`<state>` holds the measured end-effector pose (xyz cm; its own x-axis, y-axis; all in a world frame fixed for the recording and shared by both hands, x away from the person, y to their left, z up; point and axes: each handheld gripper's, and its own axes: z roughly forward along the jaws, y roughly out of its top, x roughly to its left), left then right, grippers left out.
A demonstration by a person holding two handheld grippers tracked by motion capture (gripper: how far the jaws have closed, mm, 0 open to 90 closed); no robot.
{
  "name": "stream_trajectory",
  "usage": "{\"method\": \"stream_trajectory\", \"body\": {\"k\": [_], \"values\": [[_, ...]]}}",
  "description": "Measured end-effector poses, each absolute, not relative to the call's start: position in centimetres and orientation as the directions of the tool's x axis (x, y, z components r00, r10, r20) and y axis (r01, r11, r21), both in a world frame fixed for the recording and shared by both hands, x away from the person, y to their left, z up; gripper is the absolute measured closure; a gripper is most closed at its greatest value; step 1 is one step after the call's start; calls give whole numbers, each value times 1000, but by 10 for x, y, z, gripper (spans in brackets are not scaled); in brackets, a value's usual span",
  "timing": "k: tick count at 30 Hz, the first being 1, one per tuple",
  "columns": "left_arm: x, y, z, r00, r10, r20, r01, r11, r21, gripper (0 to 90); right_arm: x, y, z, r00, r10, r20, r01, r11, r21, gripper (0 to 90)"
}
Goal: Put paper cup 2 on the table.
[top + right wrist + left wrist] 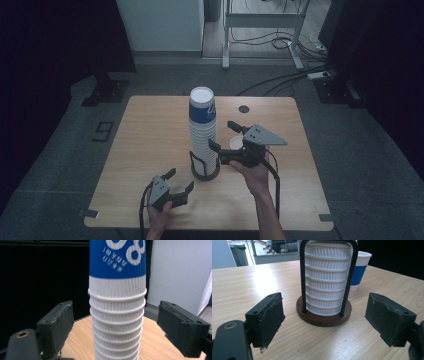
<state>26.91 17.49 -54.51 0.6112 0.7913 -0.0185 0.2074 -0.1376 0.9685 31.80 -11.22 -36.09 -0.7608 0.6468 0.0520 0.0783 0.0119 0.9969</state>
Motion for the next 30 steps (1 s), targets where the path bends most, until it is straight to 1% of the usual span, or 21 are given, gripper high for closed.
{"method": "stream_trajectory", "body": {"k": [11,18,22,30], "values": [[269,175,-545,612,791,-17,210,-141,967,148,337,-97,-342,-756,653,39,65,16,998,128],[269,175,-545,613,790,-22,211,-136,968,148,345,-89,-338,-750,661,35,61,16,998,128],[269,175,-545,612,790,-23,212,-137,968,147,350,-83,-333,-760,648,46,63,3,998,126],[269,176,-545,613,790,-28,213,-131,968,148,365,-71,-334,-762,644,62,84,4,996,126]]}}
